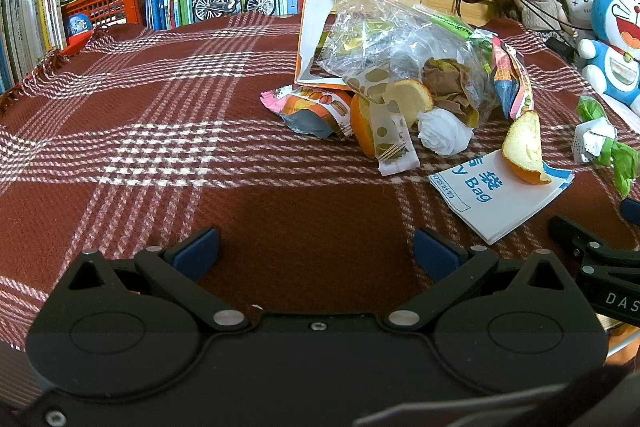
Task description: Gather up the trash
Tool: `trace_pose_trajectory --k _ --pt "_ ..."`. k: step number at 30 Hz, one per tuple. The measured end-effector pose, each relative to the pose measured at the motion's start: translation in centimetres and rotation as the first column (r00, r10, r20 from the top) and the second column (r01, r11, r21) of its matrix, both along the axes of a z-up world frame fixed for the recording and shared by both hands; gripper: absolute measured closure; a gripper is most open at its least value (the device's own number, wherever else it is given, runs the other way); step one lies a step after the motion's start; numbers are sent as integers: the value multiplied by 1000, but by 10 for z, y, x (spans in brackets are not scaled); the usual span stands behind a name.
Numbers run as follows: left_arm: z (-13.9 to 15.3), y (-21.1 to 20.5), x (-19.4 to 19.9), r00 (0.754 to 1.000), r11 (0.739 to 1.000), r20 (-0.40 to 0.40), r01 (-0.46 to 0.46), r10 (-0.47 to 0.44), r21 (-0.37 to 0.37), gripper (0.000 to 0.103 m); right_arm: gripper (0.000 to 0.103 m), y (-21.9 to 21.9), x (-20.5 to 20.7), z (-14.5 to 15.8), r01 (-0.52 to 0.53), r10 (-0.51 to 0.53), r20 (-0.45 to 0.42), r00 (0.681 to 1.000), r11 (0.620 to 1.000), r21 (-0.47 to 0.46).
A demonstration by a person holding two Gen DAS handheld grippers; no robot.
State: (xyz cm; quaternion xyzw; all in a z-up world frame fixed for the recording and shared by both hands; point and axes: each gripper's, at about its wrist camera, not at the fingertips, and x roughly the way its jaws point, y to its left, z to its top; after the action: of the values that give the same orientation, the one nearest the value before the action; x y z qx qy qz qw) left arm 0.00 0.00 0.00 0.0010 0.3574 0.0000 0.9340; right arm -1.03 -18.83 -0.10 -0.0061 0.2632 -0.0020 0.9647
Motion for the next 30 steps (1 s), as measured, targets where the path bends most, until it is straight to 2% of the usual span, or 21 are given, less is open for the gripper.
trace_pose_trajectory --k 21,30 --pt "0 0 0 1000 1000 4 1 -1 2 0 0 0 -1 0 1 -1 4 1000 1000 1" --pt "-5 4 -2 999 1000 46 25 -25 -5 0 0 -2 -2 -2 2 -2 14 1000 1000 3"
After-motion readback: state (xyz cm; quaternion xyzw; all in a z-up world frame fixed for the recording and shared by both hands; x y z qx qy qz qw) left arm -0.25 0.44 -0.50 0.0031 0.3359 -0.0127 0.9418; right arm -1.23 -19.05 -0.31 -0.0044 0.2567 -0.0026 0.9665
